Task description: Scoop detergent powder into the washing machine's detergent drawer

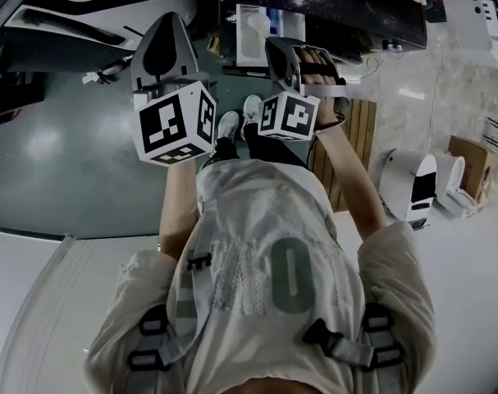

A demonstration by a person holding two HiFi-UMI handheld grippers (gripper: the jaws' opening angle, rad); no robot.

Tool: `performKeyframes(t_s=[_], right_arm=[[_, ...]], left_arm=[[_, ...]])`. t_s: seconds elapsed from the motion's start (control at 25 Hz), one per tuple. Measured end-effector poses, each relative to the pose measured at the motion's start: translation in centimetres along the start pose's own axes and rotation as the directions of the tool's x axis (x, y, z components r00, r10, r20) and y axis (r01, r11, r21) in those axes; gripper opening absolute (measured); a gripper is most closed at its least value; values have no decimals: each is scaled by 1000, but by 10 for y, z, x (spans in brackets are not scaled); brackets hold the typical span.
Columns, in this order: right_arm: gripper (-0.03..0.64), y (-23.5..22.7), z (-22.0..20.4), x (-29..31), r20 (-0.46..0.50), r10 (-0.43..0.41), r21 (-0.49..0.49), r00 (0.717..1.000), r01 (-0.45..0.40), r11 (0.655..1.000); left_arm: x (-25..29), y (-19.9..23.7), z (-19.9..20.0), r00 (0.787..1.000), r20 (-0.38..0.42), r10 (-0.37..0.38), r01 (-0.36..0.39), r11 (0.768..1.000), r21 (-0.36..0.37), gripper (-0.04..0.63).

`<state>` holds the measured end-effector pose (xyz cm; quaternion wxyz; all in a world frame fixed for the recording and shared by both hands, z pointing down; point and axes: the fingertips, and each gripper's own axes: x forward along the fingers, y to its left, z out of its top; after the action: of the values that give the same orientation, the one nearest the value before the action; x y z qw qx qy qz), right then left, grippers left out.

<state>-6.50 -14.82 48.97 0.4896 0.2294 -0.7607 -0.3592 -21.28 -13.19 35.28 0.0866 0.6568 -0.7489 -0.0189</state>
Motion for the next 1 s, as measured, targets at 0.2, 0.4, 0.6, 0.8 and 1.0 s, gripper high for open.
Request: performKeyframes(t_s=[0.2,0.4,0.6,0.8,1.0], right_arm=[[11,-5,0,-2,-1,-7,-5,1000,7,1000],[11,-2,0,-2,-5,5,-81,1000,-5,997],[11,6,0,0,-1,4,-221,1000,-4,975],[11,10,-1,-1,6,20,-262,1000,-18,965],[11,8,-1,-3,8,17,-289,1000,-14,957]], left_arm=[[2,-6,2,1000,3,-14,14,1000,9,20],[1,-9,1,1000,0,-18,18,1000,9,20],[1,-8,-2,1000,-4,-13,13,1000,6,20],[0,-9,-4,1000,-6,-9,9,1000,5,20],[0,-12,-2,1000,-3,-16,16,1000,4,20]])
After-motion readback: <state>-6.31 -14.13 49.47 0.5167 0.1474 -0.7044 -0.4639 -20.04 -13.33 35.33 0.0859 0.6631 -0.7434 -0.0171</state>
